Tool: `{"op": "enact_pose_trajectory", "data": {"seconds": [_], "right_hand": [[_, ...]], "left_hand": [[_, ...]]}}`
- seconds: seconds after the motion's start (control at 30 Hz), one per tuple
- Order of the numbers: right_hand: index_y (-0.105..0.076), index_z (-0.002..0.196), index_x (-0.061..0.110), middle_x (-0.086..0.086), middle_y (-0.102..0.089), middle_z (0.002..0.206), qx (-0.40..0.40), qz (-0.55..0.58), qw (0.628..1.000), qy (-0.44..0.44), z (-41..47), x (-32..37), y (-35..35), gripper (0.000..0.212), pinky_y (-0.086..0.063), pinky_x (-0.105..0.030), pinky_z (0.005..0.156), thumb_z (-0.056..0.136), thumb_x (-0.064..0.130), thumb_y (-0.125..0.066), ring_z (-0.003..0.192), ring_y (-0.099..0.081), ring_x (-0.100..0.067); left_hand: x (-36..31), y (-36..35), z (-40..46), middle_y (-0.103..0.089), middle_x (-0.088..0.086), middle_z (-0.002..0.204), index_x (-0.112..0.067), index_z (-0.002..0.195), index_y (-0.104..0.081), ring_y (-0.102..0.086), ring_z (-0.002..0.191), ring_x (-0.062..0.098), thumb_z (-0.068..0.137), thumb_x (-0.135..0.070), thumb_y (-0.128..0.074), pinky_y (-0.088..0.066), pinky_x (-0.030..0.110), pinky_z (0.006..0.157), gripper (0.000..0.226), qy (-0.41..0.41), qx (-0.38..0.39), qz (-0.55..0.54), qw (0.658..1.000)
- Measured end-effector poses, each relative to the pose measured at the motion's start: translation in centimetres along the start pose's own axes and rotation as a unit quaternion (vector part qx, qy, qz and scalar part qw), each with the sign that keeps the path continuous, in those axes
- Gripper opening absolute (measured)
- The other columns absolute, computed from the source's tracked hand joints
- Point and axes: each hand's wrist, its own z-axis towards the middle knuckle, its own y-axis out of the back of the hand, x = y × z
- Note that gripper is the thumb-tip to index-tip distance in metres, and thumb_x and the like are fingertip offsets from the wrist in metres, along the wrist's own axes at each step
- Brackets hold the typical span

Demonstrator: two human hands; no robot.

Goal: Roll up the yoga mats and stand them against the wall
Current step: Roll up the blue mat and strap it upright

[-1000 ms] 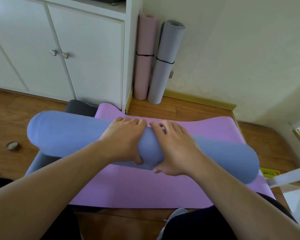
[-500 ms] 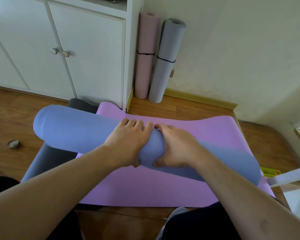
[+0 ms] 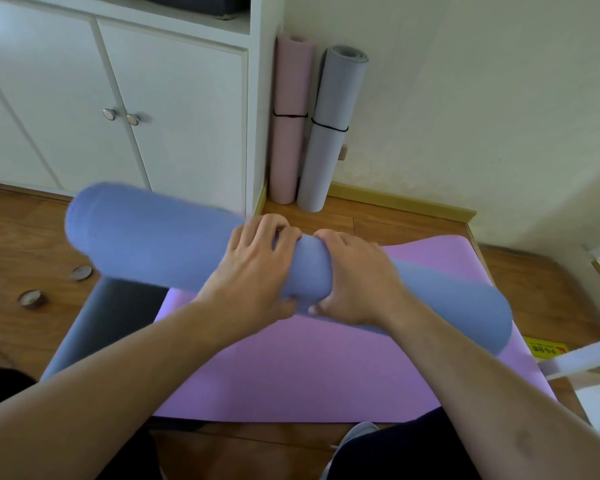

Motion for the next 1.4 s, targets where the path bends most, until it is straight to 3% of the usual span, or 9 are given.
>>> {"op": "enact_pose_trajectory", "data": {"seconds": [0.13, 0.27, 0.4, 0.53, 0.8, 0.93, 1.03, 1.27, 1.4], "right_hand": [[-0.044, 0.142, 0.032, 0.011, -0.061, 0.131, -0.030, 0.124, 0.987, -0.094, 0.5, -1.2, 1.3, 0.105, -0.052, -0.041, 0.093, 0.052, 0.061, -0.091, 0.118, -0.059, -0.021], [-0.045, 0.141, 0.035, 0.013, -0.061, 0.130, -0.055, 0.209, 0.966, -0.145, 0.6, -1.0, 1.5, 0.101, -0.056, -0.042, 0.091, 0.055, 0.052, -0.095, 0.115, -0.062, -0.019], [-0.045, 0.136, 0.041, 0.021, -0.061, 0.126, -0.096, 0.326, 0.926, -0.162, 0.6, 0.2, 1.9, 0.098, -0.057, -0.034, 0.087, 0.056, 0.048, -0.100, 0.112, -0.063, -0.010], [-0.041, 0.129, 0.049, 0.029, -0.061, 0.124, -0.104, 0.398, 0.902, -0.127, 0.3, 2.5, 0.9, 0.096, -0.059, -0.030, 0.086, 0.053, 0.050, -0.101, 0.113, -0.062, 0.000], [-0.037, 0.138, 0.054, 0.024, -0.060, 0.135, 0.036, 0.432, 0.898, -0.080, 0.4, 2.1, 1.0, 0.101, -0.060, -0.032, 0.095, 0.063, 0.029, -0.099, 0.125, -0.061, -0.004], [-0.040, 0.154, 0.035, 0.016, -0.059, 0.148, -0.045, 0.536, 0.843, -0.028, 0.1, 1.5, 3.8, 0.086, -0.054, -0.038, 0.107, 0.081, 0.014, -0.082, 0.138, -0.057, -0.013], [-0.031, 0.161, 0.030, 0.014, -0.053, 0.157, -0.066, 0.600, 0.797, -0.003, -0.4, 1.0, 5.2, 0.092, -0.050, -0.036, 0.113, 0.085, 0.018, -0.081, 0.145, -0.050, -0.010], [-0.054, 0.144, 0.032, 0.020, -0.070, 0.131, -0.013, 0.457, 0.888, -0.050, -1.7, -0.8, 3.4, 0.100, -0.058, -0.025, 0.089, 0.060, 0.016, -0.105, 0.124, -0.063, -0.002], [-0.056, 0.146, 0.033, 0.014, -0.069, 0.136, 0.044, 0.454, 0.889, -0.045, -1.7, -1.2, 2.8, 0.099, -0.060, -0.039, 0.096, 0.059, 0.019, -0.102, 0.129, -0.063, -0.013]], "left_hand": [[-0.4, 1.9, 0.3, -0.058, -0.007, 0.098, -0.021, 0.097, -0.061, -0.056, 0.086, 0.016, 0.089, -0.040, -0.077, -0.053, 0.036, 0.071, 0.026, 0.109, -0.083, -0.083, 0.987], [0.3, 4.0, 1.9, -0.067, -0.003, 0.073, -0.020, 0.081, -0.064, -0.065, 0.066, 0.014, 0.088, -0.059, -0.075, -0.050, 0.026, 0.056, 0.041, 0.328, -0.043, -0.259, 0.907], [1.1, 5.5, 3.9, -0.075, 0.002, 0.102, -0.015, 0.135, -0.046, -0.075, 0.091, 0.021, 0.073, -0.059, -0.088, -0.066, 0.047, 0.080, 0.086, 0.405, -0.060, -0.503, 0.761], [2.0, 7.1, 5.0, -0.076, -0.011, 0.120, -0.023, 0.134, -0.060, -0.076, 0.103, 0.011, 0.062, -0.051, -0.097, -0.064, 0.035, 0.074, 0.086, 0.325, -0.057, -0.620, 0.712], [2.4, 6.8, 3.9, -0.075, -0.012, 0.121, -0.031, 0.132, -0.061, -0.073, 0.109, 0.012, 0.062, -0.024, -0.102, -0.063, 0.038, 0.087, 0.081, 0.229, -0.089, -0.611, 0.752], [1.4, 4.6, 2.6, -0.071, -0.019, 0.125, -0.038, 0.139, -0.053, -0.069, 0.112, 0.002, 0.057, -0.026, -0.106, -0.062, 0.029, 0.083, 0.098, 0.209, -0.059, -0.550, 0.807], [0.7, 2.7, 1.7, -0.067, -0.021, 0.131, -0.044, 0.140, -0.046, -0.067, 0.118, 0.006, 0.048, -0.038, -0.109, -0.063, 0.037, 0.086, 0.111, 0.197, -0.007, -0.514, 0.835], [1.0, 5.1, 1.9, -0.062, -0.029, 0.134, -0.046, 0.147, -0.041, -0.059, 0.125, -0.005, 0.067, -0.033, -0.102, -0.058, 0.024, 0.098, 0.101, 0.082, 0.117, -0.483, 0.864], [0.6, 7.9, 2.8, -0.064, -0.016, 0.139, -0.036, 0.152, -0.041, -0.059, 0.131, 0.006, 0.072, -0.006, -0.094, -0.055, 0.029, 0.105, 0.101, 0.051, 0.103, -0.550, 0.827]]}}
